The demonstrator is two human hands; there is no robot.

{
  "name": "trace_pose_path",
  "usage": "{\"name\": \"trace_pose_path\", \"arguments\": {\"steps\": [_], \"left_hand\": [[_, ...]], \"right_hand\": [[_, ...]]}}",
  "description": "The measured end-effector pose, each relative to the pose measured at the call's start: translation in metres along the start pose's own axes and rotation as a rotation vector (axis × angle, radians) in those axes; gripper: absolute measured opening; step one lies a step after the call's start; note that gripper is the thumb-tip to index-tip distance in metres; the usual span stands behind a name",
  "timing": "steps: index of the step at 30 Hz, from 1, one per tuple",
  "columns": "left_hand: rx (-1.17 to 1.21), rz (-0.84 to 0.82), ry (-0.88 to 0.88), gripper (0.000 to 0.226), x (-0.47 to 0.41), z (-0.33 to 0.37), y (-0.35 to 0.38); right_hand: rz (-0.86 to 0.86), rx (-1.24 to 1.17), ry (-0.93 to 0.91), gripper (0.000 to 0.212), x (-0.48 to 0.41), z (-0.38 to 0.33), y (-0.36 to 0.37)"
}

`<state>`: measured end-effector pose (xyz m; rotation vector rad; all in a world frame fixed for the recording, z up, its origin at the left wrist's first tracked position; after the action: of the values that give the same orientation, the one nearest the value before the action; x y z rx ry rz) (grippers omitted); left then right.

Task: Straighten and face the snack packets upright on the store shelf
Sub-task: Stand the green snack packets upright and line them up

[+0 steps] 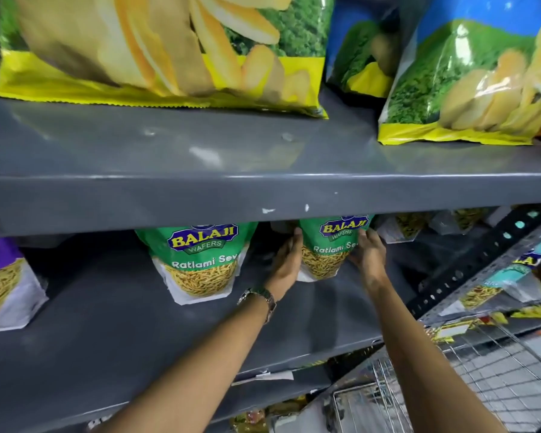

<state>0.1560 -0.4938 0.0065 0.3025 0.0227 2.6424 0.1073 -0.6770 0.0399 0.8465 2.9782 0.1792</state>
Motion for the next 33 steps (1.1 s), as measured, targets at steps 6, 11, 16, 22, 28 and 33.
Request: {"name": "trace_pose_path", "arguments": {"steps": [6,11,16,22,28,33], "left_hand": [[-0.144,-0.042,-0.051,0.068,0.024,-0.009,0.008],[-0.157,-0.075,-0.069,0.062,0.059,-0.017,0.022],[-0.162,-0.11,-0.073,0.065,0.088,-0.025,0.034],[-0.156,-0.131,-0.053,0.067,0.108,-0.029,0.041],[-0.172,-0.15,-0.112,0.072,0.111,-0.032,0.042],[-0.076,-0.028,0.096,0.054,0.119,-0.018,0.026]], "right_hand": [[0.008,0.032,-0.055,0.015,0.033,-0.004,-0.017],[0.057,0.075,-0.073,0.018,0.068,-0.006,-0.039],[0.089,0.098,-0.072,0.011,0.099,-0.009,-0.056],[0.073,0.147,-0.067,0.018,0.116,-0.008,-0.063],[0.079,0.143,-0.037,0.025,0.122,-0.009,-0.061],[0.462,0.186,-0.232,0.027,0.156,-0.027,-0.067]]}}
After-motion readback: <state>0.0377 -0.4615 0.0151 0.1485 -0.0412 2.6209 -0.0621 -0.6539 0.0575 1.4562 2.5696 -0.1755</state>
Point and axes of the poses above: each hand's wrist, its own x-axis away from the middle knuckle, its own y-axis out of the palm, z = x × y, the point moved 9 cm from there along -x, towards the middle knuckle, and after that the axes turned 8 degrees about -z, right-handed, at the moved point
